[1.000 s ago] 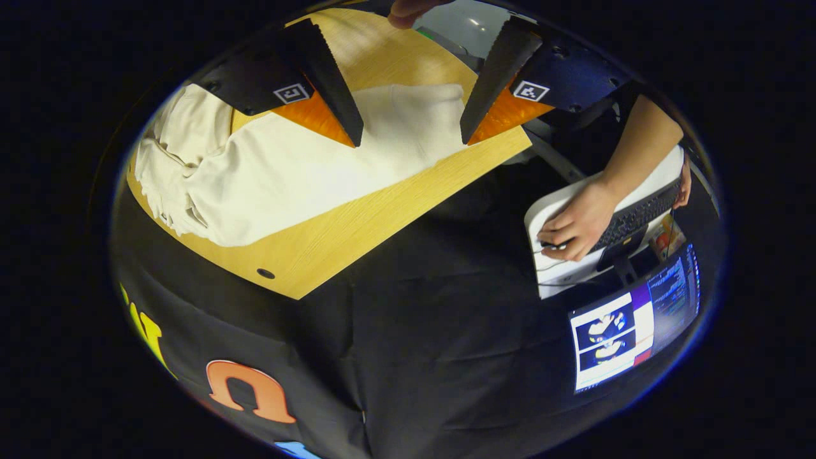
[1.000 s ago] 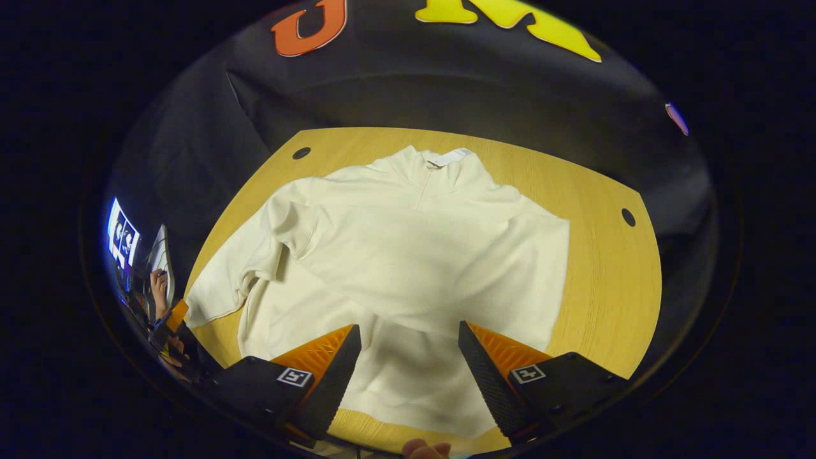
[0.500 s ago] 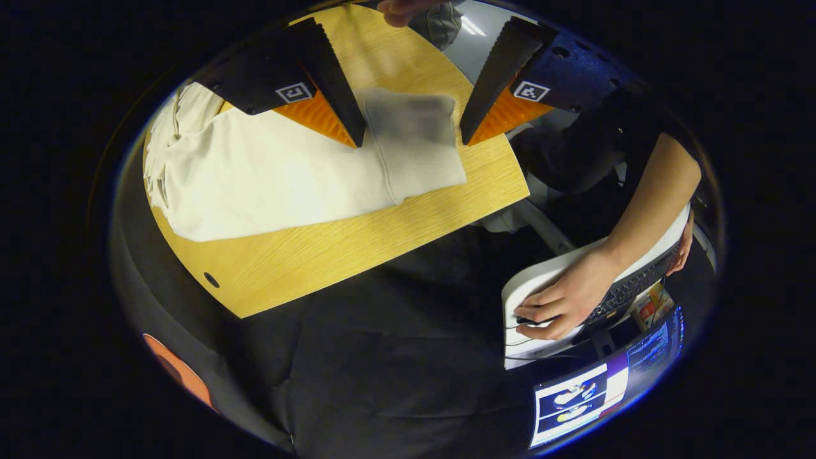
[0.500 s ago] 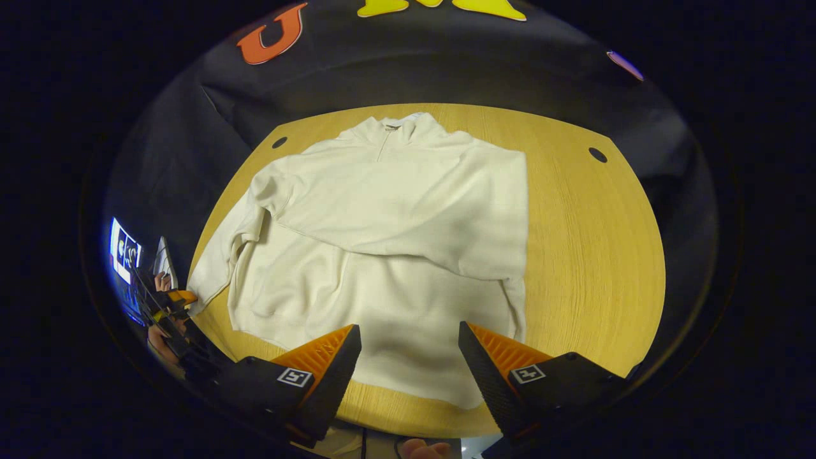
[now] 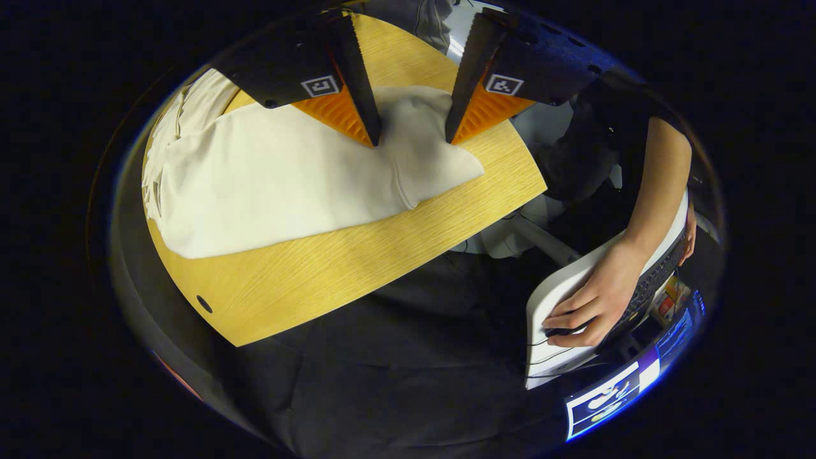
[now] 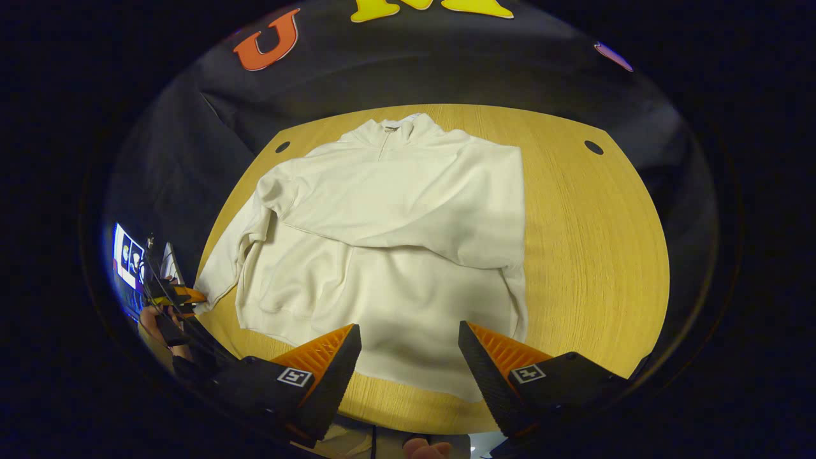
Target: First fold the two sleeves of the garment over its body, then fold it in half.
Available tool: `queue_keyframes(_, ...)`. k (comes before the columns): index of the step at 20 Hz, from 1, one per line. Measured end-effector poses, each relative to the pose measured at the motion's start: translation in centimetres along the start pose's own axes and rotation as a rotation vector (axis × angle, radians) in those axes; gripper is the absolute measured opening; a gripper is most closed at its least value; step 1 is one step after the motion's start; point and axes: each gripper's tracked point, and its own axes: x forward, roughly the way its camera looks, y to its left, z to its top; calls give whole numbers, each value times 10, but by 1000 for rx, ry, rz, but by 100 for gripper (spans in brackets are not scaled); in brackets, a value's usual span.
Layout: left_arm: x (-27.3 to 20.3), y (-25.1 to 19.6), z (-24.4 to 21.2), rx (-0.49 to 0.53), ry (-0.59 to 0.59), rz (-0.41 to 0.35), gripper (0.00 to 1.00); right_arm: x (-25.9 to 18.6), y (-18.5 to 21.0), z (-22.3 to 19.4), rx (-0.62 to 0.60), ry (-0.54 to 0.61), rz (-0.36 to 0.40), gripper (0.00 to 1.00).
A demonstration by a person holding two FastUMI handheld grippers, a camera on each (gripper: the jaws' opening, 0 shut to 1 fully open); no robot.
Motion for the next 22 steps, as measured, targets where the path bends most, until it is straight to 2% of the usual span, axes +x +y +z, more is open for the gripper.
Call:
queue_keyframes(1,1,0,1,2,9,-6,65,-1,-2,-3,11,1,2,93)
queue_keyframes(2,2,-1,2,9,15,-13,61,-1,-4,-6,21,1,4,96)
queue_keyframes(3,1,-3,2,14,26,-18,58,-2,-7,-9,30,-1,5,93)
queue_keyframes(4,2,-6,3,15,33,-24,49,-3,-11,-12,37,-5,4,93)
queue_keyframes(6,3,-11,7,24,28,-28,41,-5,-17,-15,45,-20,10,93)
queue_keyframes(7,4,-13,10,29,20,-24,29,-5,-22,-17,47,-27,9,93)
queue_keyframes(8,4,-15,11,33,18,-18,23,-6,-26,-19,53,-32,6,93)
queue_keyframes(10,4,-16,11,49,21,1,16,-6,-31,-23,83,-33,11,96)
queue_keyframes(11,3,-16,12,65,25,10,13,-7,-36,-25,95,-31,11,93)
queue_keyframes(12,1,-16,13,71,17,15,10,-7,-41,-26,104,-34,9,96)
queue_keyframes(14,-6,-19,18,74,-6,27,7,-9,-50,-23,99,-58,0,96)
queue_keyframes(16,-19,-26,27,111,-32,30,7,-12,-58,-23,84,-68,-5,97)
queue_keyframes(17,-28,-30,31,133,-38,28,7,-12,-61,-24,82,-61,-3,93)
queue_keyframes(18,-37,-38,33,151,-41,15,7,-11,-64,-26,86,-56,-4,96)
queue_keyframes(19,-46,-50,37,162,-52,-3,7,-10,-68,-27,91,-50,-4,93)
queue_keyframes(21,-68,-78,46,202,-79,-42,7,-7,-72,-30,105,-36,2,96)
queue_keyframes(22,-78,-94,49,230,-91,-66,7,-7,-74,-30,108,-31,8,93)
